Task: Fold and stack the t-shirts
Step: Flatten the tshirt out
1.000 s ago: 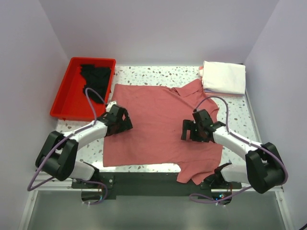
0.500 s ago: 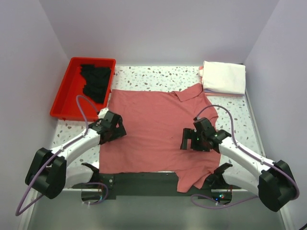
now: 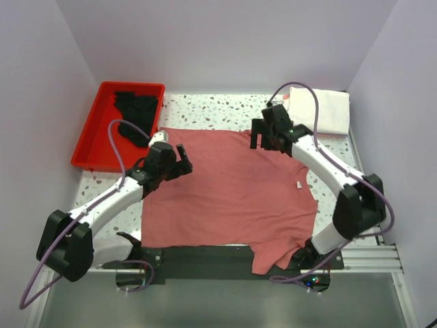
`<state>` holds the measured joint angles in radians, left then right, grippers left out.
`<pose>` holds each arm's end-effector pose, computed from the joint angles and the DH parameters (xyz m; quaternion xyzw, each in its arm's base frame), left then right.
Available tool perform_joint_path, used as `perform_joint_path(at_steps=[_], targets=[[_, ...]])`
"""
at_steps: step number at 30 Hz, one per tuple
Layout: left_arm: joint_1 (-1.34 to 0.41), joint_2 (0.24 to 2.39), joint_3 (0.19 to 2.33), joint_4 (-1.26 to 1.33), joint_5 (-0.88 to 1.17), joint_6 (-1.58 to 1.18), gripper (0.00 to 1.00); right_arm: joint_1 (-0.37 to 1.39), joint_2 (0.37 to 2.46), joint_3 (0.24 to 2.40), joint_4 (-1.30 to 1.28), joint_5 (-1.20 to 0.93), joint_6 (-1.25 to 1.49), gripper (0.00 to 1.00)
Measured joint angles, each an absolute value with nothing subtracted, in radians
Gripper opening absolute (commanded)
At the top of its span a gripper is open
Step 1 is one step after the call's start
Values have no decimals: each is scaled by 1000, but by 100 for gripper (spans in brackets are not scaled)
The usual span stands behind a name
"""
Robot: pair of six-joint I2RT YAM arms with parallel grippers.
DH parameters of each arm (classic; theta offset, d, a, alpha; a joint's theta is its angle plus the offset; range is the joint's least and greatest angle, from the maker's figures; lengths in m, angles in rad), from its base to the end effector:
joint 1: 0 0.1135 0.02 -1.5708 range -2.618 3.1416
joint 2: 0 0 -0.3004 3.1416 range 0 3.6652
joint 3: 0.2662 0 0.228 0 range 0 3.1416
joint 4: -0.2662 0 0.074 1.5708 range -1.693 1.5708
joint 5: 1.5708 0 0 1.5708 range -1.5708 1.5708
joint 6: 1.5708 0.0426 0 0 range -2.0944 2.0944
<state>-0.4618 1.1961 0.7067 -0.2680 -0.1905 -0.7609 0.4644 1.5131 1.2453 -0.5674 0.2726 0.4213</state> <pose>0.1975 -0.0893 0.2630 -0.1734 0.8985 -0.1545 0.3726 0.2804 0.1276 0.3278 0.0289 0.9253 0.0381 0.3762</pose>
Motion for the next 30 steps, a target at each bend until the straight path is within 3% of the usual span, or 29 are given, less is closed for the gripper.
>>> perform_joint_path(at_steps=[12, 25, 28, 30], targets=[[-546, 1333, 664, -101, -112, -712, 100, 408, 2032, 1621, -597, 301, 232, 79], [-546, 1410, 592, -9, -99, -714, 100, 403, 2215, 1768, -593, 359, 142, 61], [-546, 1417, 586, 23, -99, -718, 100, 397, 2242, 1776, -588, 364, 124, 48], [-546, 1419, 580, 41, -100, -721, 100, 391, 2252, 1782, -583, 373, 110, 34]])
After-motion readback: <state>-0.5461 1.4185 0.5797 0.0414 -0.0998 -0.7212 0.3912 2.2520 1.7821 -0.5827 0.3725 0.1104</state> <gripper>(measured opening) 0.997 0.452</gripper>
